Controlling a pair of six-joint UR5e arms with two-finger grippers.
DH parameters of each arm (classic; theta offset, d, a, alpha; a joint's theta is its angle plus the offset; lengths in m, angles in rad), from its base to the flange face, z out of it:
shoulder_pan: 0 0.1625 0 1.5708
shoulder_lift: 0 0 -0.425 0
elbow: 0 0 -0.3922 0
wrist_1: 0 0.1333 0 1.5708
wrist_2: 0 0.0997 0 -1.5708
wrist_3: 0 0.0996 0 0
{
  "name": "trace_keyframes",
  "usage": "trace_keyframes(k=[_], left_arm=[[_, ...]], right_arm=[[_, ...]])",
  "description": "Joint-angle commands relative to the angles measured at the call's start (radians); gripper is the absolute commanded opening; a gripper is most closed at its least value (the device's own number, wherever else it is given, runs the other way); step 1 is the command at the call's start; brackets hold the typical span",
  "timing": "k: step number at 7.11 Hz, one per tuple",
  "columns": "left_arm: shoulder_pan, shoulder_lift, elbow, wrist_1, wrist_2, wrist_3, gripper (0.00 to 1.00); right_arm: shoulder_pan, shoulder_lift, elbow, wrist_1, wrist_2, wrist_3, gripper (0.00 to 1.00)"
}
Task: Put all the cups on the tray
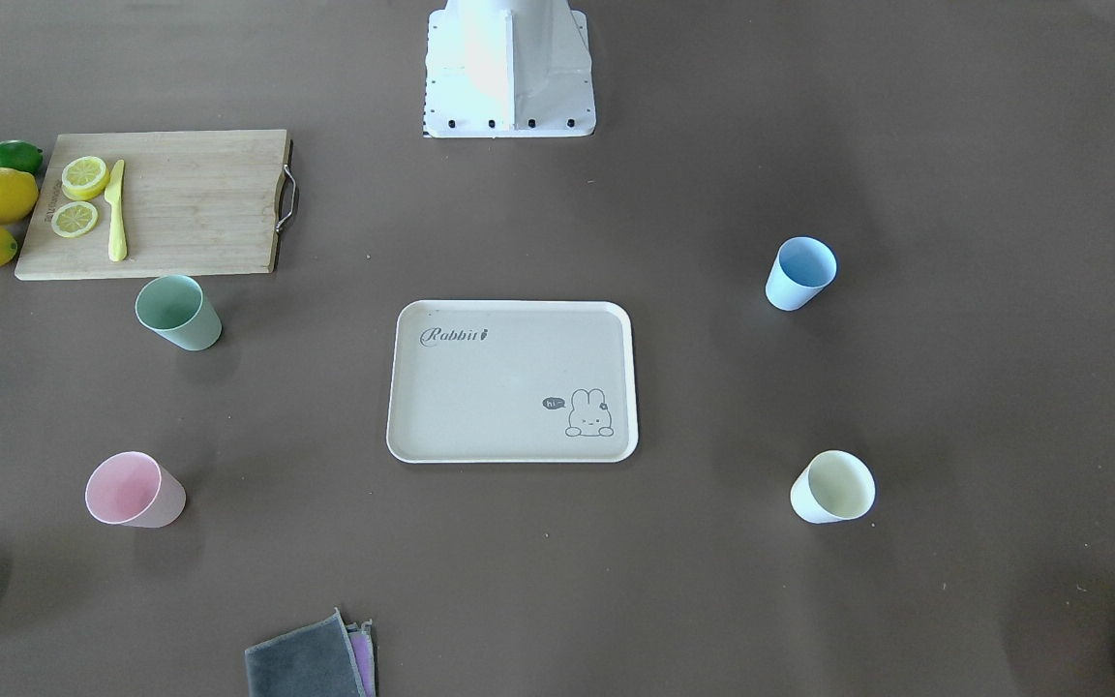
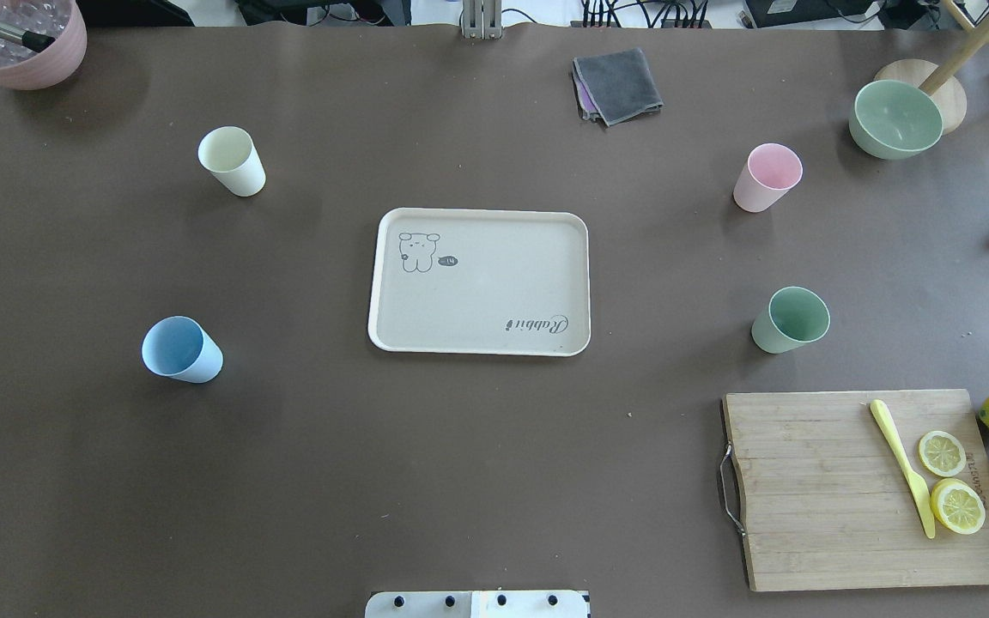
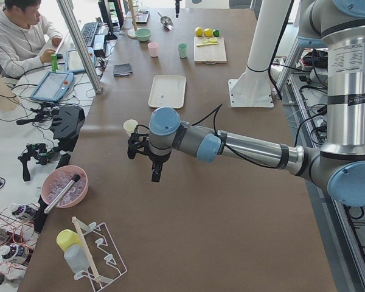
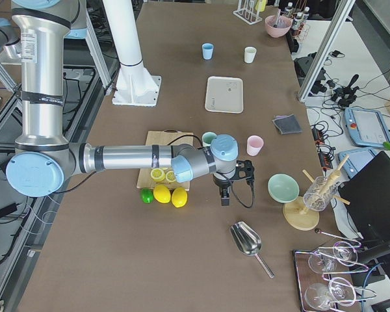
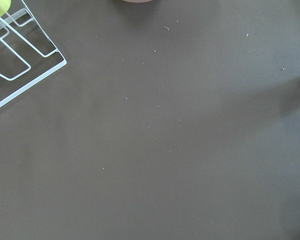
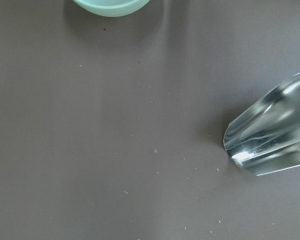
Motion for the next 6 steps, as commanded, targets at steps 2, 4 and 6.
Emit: trace_keyframes(k=[2, 4, 6], left_arm=[[0.009, 0.006, -0.023, -0.030, -0.014, -0.028, 0.98], [0.029, 0.006, -0.009, -0.154, -0.015, -0.017, 0.97], [0.060, 0.009, 0.000, -0.167, -0.016, -0.017, 0.98]], right_arm=[[-0.020, 0.030, 0.021, 0.000, 0.102, 0.004, 1.00], [-0.104, 0.054, 0.089, 0.000, 0.103, 0.070, 1.00], [-0.212, 0.124, 0.127, 0.000, 0.097, 0.287, 1.00]])
